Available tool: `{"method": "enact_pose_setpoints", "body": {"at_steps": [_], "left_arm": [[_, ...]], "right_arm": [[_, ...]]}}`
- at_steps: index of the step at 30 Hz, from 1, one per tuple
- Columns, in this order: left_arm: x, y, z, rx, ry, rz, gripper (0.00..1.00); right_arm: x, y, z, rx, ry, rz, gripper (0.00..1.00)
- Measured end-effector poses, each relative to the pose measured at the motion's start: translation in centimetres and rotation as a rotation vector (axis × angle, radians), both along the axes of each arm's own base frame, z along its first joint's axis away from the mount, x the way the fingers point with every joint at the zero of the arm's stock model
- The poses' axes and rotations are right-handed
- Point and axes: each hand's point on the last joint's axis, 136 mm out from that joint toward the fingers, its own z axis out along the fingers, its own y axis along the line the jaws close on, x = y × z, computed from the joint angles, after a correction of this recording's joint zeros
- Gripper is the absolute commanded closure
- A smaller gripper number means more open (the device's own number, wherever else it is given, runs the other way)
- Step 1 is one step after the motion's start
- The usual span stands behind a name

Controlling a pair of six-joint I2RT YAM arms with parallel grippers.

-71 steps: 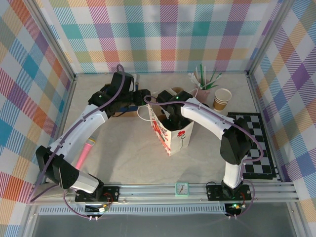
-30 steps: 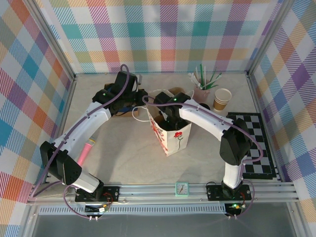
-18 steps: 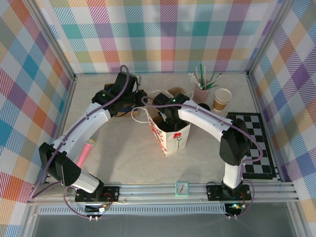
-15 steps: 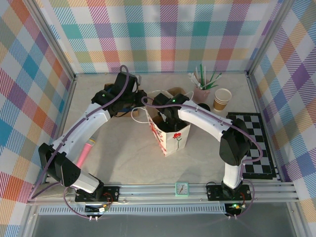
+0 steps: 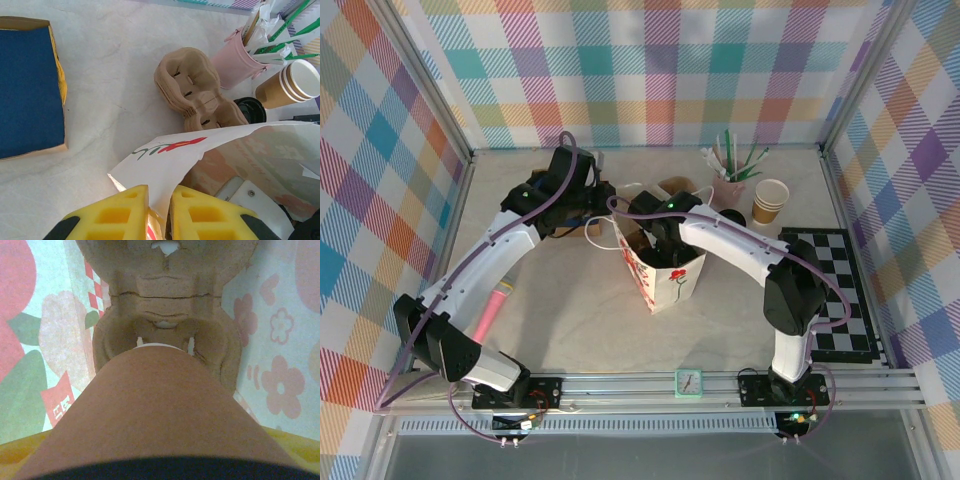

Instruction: Pack the takeout coffee

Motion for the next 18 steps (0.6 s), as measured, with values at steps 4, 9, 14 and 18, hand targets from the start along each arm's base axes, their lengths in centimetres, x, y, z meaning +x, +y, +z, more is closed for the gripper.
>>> {"method": "enact_pose_setpoints", "body": {"at_steps": [4, 9, 14, 18], "left_arm": [[-0.06, 0.12, 0.26, -0.001, -0.007, 0.003, 0.81], [-0.11, 0.28, 0.53, 0.0, -0.015, 0.008, 0.81], [-0.14, 0.29, 0.61, -0.001, -0.017, 0.008, 0.81], [-0.24, 0.36, 0.85, -0.002, -0.023, 0.01, 0.81]], "right_arm": [[-0.02, -0.02, -0.05, -0.001, 0.001, 0.0, 0.6], [-0.02, -0.01, -0.05, -0.002, 0.001, -0.004, 0.6], [-0.09, 0.01, -0.08, -0.005, 0.0, -0.008, 0.6], [-0.16, 0.05, -0.08, -0.005, 0.001, -0.012, 0.6]]}}
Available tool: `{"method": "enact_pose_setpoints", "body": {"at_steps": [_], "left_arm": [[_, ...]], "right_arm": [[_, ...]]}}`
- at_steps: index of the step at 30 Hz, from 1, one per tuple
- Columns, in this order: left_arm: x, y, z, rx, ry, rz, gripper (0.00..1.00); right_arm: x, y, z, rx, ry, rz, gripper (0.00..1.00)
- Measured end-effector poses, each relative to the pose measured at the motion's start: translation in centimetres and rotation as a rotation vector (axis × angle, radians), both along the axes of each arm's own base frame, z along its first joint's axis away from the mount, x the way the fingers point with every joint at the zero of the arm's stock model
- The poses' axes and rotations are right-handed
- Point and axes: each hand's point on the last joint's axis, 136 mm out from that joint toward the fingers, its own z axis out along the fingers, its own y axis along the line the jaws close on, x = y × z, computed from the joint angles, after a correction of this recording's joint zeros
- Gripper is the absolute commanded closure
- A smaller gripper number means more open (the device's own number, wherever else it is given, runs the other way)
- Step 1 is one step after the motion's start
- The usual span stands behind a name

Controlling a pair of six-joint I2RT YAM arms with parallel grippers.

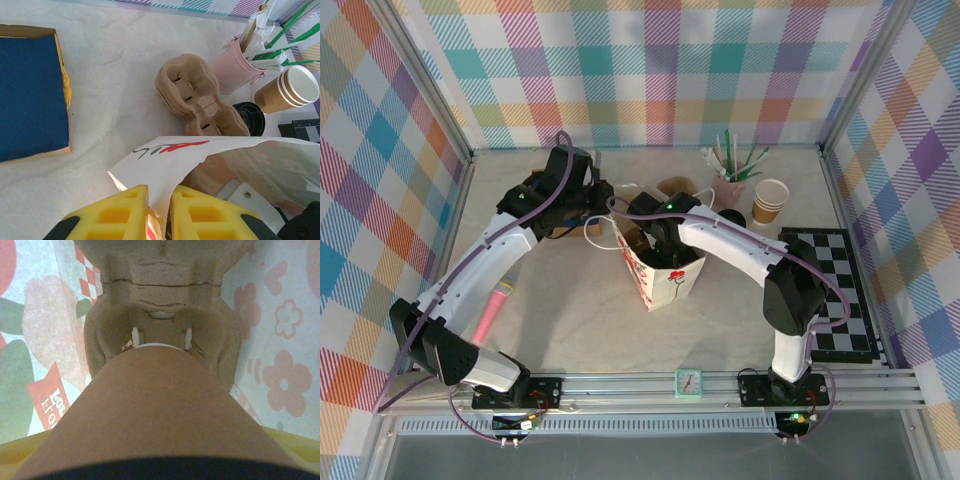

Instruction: Pack the takeout coffee

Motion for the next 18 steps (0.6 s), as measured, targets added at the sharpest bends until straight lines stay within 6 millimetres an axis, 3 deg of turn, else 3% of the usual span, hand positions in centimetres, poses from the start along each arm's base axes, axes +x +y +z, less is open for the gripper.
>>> {"method": "enact_pose_setpoints", "body": {"at_steps": [18], "left_arm": [[-0.38, 0.08, 0.75, 0.0, -0.023, 0.004, 0.81]], "right_arm": [[0.15, -0.03, -0.21, -0.008, -0.004, -0.001, 0.6]]}}
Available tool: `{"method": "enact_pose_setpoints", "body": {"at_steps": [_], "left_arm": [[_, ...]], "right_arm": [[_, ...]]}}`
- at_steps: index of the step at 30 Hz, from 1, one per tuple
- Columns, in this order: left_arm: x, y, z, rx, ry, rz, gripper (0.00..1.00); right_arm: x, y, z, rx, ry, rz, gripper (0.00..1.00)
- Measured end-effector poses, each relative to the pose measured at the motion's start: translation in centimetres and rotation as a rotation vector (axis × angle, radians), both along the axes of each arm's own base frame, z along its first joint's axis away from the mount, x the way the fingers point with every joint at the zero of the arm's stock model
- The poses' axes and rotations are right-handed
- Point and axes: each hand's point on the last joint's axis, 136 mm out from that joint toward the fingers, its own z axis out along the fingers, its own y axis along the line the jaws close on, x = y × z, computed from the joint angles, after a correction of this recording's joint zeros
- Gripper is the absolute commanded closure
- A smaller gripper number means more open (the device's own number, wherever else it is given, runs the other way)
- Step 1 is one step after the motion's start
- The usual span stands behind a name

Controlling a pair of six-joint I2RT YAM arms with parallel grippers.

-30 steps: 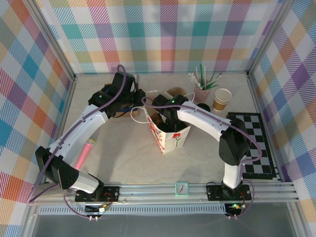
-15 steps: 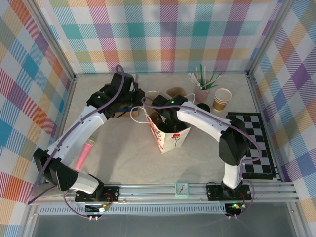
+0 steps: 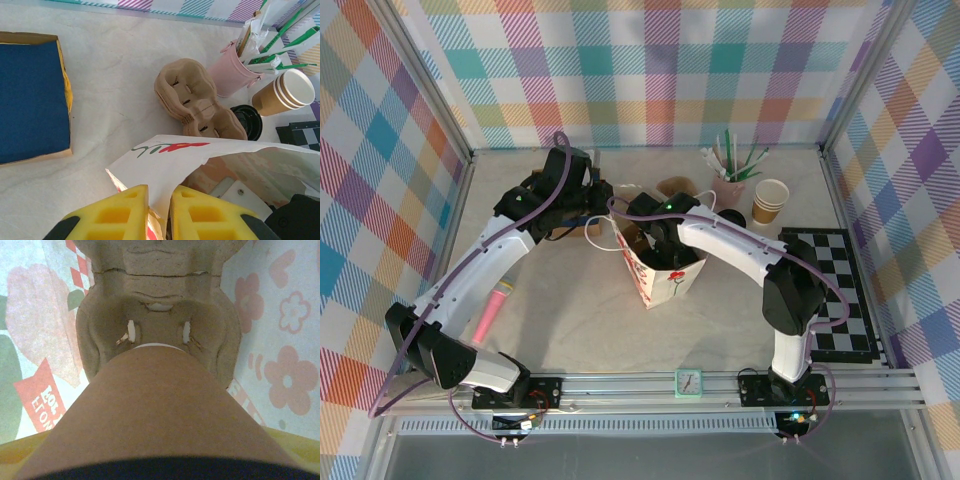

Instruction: Pack the takeout coffee

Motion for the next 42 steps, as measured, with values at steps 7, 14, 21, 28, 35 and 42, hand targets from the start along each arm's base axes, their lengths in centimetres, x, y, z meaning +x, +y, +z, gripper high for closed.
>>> {"method": "enact_pose_setpoints", "body": {"at_steps": [7, 14, 21, 28, 35, 42], "left_arm": [[-0.5, 0.4, 0.1, 0.003, -0.003, 0.005, 0.81], [-0.8, 0.5, 0.4, -0.001, -0.01, 0.003, 0.81], [-0.8, 0.5, 0.3, 0.0, -0.008, 0.003, 0.81], [-1.0, 0.7, 0.1, 0.001, -0.005, 0.003, 0.81], [-1.2, 0.8, 0.0, 0.001, -0.005, 0.003, 0.81], [-1.4, 0.9, 0.0, -0.001, -0.006, 0.004, 0.81]], "right_arm": [[0.3, -0.1, -0.2, -0.015, -0.011, -0.001, 0.6], [0.5, -0.3, -0.2, -0.025, -0.021, -0.002, 0.6], [0.5, -0.4, -0.2, -0.027, -0.021, -0.002, 0.6], [0.6, -0.4, -0.2, -0.031, -0.026, -0.002, 0.6], [0.6, -0.4, -0.2, -0.029, -0.028, -0.002, 0.61], [0.8, -0.2, -0.2, -0.02, -0.036, -0.003, 0.61]]}}
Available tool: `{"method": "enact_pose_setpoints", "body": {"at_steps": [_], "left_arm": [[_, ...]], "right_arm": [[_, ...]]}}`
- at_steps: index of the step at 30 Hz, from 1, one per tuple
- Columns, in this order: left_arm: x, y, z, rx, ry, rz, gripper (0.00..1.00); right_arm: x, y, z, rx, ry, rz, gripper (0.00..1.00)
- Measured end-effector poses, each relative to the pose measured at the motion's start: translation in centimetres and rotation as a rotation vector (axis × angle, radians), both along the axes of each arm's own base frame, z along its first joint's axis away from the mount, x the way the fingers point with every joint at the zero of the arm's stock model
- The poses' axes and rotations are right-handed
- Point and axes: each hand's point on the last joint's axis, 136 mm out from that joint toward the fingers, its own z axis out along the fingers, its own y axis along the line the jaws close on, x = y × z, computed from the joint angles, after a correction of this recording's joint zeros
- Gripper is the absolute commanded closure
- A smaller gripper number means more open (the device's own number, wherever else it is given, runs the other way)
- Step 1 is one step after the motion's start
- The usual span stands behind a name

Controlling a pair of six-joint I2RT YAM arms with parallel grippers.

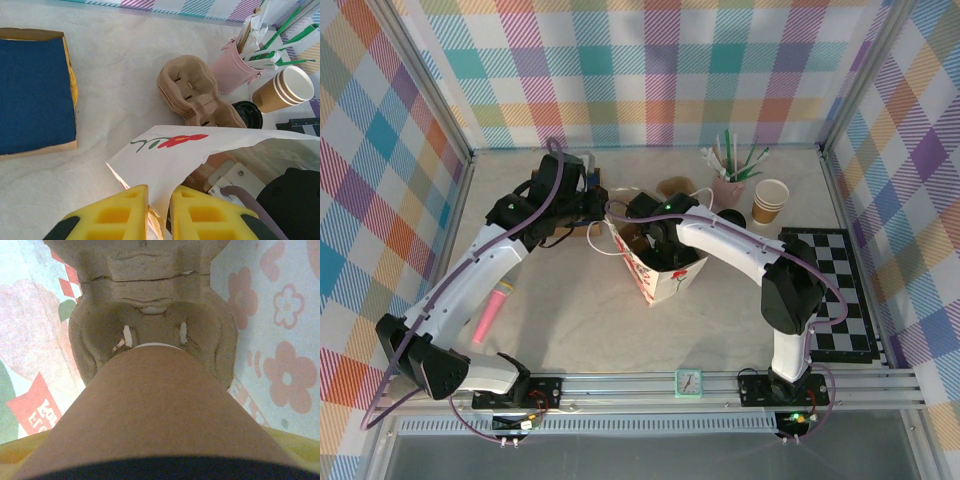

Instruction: Pack the takeout coffee

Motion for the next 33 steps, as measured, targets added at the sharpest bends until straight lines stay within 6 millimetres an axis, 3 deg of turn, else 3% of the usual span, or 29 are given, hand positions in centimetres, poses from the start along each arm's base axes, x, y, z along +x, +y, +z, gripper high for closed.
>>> {"method": "enact_pose_setpoints", "body": {"at_steps": [33], "left_arm": [[-0.19, 0.1, -0.38, -0.014, 0.008, 0.013, 0.81]], "right_arm": [[0.81, 0.54, -0.12, 0.023, -0.022, 0.001, 0.62]]}}
